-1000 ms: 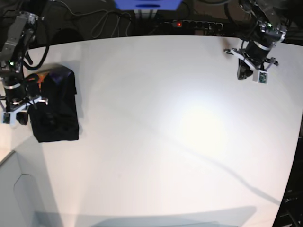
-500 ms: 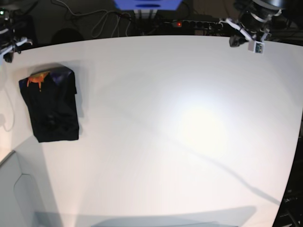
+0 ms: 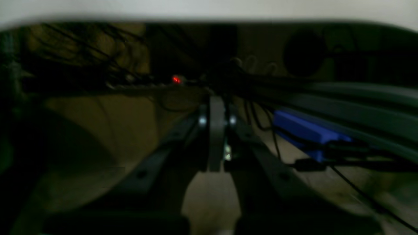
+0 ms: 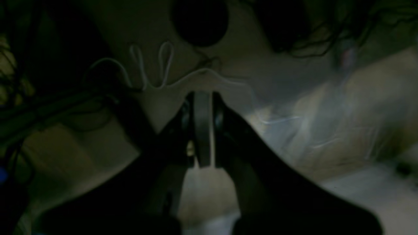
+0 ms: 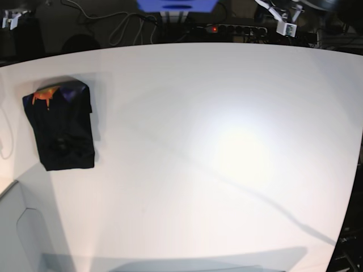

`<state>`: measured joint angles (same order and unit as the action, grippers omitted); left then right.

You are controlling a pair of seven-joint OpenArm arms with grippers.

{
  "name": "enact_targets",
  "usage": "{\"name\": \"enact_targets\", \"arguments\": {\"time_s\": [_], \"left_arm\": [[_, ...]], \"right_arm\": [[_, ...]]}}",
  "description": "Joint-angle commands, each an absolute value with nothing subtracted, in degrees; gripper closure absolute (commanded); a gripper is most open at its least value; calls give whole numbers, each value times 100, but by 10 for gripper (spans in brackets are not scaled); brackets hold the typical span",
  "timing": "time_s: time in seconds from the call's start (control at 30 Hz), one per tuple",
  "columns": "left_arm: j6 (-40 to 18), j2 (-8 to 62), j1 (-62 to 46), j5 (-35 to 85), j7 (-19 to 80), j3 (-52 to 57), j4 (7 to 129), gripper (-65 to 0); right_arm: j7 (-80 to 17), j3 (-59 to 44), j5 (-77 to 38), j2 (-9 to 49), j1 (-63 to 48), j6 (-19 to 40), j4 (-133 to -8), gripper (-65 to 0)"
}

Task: Fold the T-shirt properly

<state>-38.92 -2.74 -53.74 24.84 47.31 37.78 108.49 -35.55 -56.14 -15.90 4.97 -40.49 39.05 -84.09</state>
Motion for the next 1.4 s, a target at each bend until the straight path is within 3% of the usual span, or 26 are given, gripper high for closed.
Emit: {"name": "enact_targets", "arguments": {"time_s": [0.0,0.27,0.5,0.7,1.1,1.37], "left_arm": [[-3908,-233,-5464,2457,4629,3723,10738,0],[-3846,-13,-5244,1675,2703,2721,8523,0],[-3846,365,-4189,1631,1921,2519,5903,0],[-3837,418,-3758,1349,1226,2510,4989,0],[-3820,444,-2554,-259,-233,2510,2870,0],[-1965,523,-1974,-1156,-1332,2510,2114,0]], "right_arm": [[-3512,-5657,-1604,593,-4119,4000,-8277,0],[-1974,-4945,-1596,611,-4154,4000,-6686,0],[-1209,-4057,-1596,945,-3749,4000,-4919,0],[-426,-3521,-1596,1103,-3345,3978,-3855,0],[1068,-1824,-1596,1147,-2615,2598,-2316,0],[1314,-1051,-1596,980,-1895,1938,-1587,0]]}}
